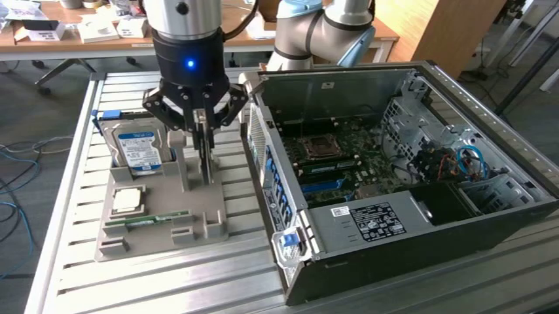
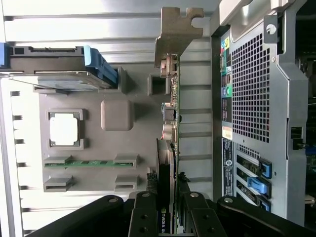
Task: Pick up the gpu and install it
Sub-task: 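Pick up the gpu and move the gpu toward the slot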
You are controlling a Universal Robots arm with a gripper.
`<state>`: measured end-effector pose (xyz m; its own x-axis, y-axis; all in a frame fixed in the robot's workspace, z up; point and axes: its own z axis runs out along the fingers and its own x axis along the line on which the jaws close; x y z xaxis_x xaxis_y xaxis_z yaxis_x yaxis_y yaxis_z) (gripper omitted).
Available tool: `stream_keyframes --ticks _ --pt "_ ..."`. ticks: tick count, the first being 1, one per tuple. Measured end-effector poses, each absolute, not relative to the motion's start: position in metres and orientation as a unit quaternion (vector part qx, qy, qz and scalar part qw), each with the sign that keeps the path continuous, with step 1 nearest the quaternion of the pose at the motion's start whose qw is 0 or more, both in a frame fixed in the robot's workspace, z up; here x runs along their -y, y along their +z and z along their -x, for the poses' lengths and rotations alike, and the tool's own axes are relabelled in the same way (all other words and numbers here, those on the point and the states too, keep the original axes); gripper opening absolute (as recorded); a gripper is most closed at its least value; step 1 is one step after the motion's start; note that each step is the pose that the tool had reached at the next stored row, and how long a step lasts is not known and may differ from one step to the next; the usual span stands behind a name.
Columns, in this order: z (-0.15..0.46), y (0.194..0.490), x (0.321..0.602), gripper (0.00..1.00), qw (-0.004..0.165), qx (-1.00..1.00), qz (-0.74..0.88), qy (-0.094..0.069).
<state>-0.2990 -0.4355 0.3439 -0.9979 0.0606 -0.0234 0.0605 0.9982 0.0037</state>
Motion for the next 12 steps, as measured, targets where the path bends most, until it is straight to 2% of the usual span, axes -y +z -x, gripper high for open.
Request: stream_keyframes --ticks 12 --pt "0.299 0.358 0.435 0.26 0.012 -0.999 -0.03 0.002"
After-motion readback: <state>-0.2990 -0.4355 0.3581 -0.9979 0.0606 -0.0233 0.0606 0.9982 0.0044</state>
